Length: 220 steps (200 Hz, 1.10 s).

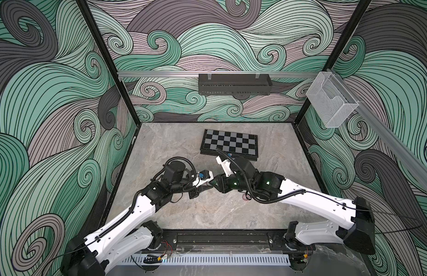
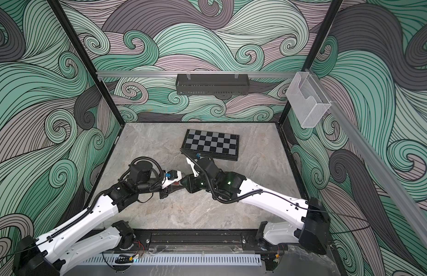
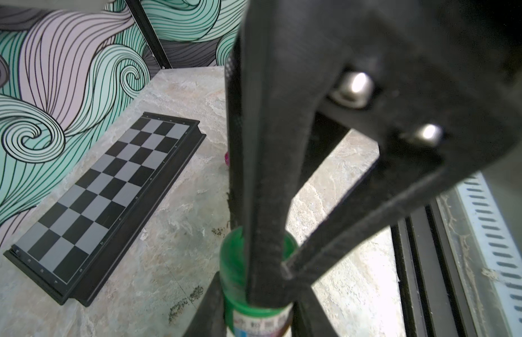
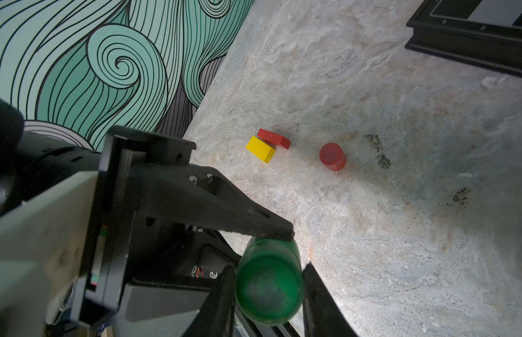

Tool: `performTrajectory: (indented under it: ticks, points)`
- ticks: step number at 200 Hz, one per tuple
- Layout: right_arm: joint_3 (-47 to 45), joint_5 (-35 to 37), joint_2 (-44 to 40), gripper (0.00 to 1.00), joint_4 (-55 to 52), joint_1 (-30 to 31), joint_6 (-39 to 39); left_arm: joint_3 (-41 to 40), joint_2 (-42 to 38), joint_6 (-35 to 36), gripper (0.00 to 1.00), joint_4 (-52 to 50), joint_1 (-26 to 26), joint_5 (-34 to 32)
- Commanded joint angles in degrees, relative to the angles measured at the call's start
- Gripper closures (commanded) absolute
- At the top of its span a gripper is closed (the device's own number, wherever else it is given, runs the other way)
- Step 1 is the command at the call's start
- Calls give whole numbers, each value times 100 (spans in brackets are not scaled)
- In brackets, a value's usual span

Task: Close the paint jar lid
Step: Screw the lid onto the paint jar.

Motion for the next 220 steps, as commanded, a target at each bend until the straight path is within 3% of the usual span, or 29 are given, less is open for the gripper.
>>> performTrajectory:
  ticks: [1, 43, 97, 123, 220]
  points:
    - [-80, -379, -321, 57, 693, 26, -587, 182, -50, 94, 94, 492, -59, 303]
    - [-291, -541, -758, 42, 683, -385, -1072, 165, -54, 105, 94, 492, -59, 310]
    - [-489, -1253, -1253, 17, 540, -1122, -2759, 206, -1, 145, 93, 359, -61, 715]
    - [-584, -1579, -1332, 2, 655, -1441, -2996, 280, 114, 167, 93, 216, -68, 837]
    - [-620, -2615, -1066, 1, 772, -1649, -3660, 285, 141, 175, 93, 194, -68, 861]
